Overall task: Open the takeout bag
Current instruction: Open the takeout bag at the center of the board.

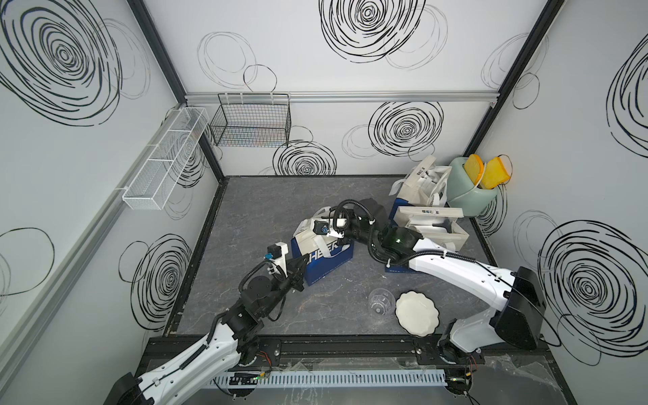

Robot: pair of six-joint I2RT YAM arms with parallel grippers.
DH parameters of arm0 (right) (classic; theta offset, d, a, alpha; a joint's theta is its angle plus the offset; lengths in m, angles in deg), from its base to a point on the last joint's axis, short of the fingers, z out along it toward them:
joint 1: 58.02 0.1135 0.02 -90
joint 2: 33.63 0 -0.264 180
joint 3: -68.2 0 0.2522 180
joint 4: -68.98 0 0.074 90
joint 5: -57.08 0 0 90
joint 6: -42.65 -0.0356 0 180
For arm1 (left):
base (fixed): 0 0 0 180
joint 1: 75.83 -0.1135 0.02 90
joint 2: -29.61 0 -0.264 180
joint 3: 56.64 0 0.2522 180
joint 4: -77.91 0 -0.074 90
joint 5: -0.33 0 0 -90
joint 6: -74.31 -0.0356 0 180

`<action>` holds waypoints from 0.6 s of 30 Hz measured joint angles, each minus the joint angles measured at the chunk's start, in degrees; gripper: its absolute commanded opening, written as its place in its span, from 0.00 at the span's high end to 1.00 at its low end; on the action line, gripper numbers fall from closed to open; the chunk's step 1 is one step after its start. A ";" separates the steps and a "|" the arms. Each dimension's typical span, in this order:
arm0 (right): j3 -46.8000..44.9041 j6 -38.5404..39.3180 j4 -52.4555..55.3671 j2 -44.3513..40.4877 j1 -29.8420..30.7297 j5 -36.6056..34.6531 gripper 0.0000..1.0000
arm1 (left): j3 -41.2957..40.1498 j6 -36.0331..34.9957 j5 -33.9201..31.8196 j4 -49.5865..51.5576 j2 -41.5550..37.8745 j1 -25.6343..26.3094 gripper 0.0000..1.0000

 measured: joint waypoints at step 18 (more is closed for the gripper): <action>0.74 17.25 1.62 0.00 1.60 -3.15 1.00 | 0.57 0.00 -0.26 0.24 0.83 0.00 1.00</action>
